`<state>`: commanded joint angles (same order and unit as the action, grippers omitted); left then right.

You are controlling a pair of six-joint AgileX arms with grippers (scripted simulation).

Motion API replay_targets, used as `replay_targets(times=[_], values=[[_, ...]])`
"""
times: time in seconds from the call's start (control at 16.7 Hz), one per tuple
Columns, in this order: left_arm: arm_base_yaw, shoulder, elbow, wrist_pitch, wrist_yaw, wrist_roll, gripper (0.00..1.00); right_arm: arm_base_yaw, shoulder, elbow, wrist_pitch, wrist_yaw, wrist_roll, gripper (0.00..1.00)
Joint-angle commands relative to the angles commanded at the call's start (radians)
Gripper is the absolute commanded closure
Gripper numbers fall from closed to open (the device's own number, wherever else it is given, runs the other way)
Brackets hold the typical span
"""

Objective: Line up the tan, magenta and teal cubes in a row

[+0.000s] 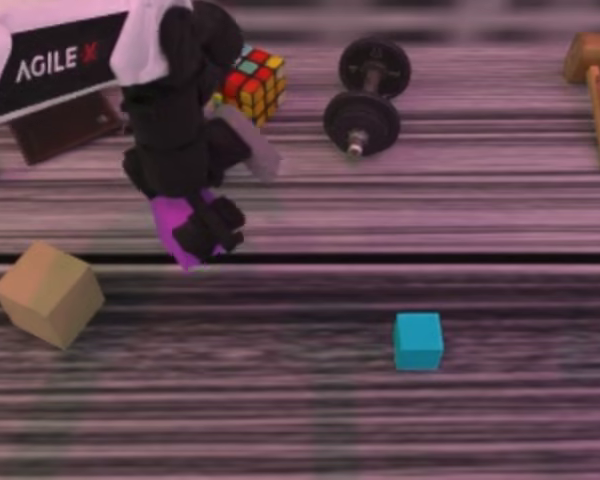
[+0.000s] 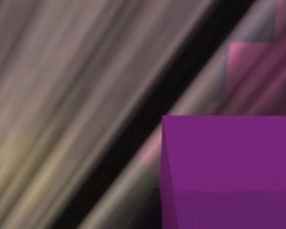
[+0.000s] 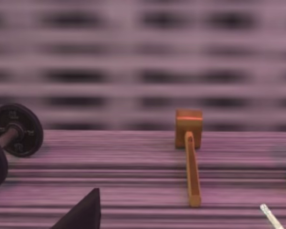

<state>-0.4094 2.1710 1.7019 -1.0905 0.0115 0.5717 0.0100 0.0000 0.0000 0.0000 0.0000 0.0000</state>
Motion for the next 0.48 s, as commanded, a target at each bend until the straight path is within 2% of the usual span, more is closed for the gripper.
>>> replay_targets(times=[0.3,0.48], values=[[-0.008,0.0,0.004,-0.005,-0.001,0.003,1.0,0.0,0.0,0.0,0.0,0.0,0.0,0.0],[-0.074,0.006,0.032,-0.025,-0.001,0.039,1.0,0.0,0.0,0.0,0.0,0.0,0.0,0.0]])
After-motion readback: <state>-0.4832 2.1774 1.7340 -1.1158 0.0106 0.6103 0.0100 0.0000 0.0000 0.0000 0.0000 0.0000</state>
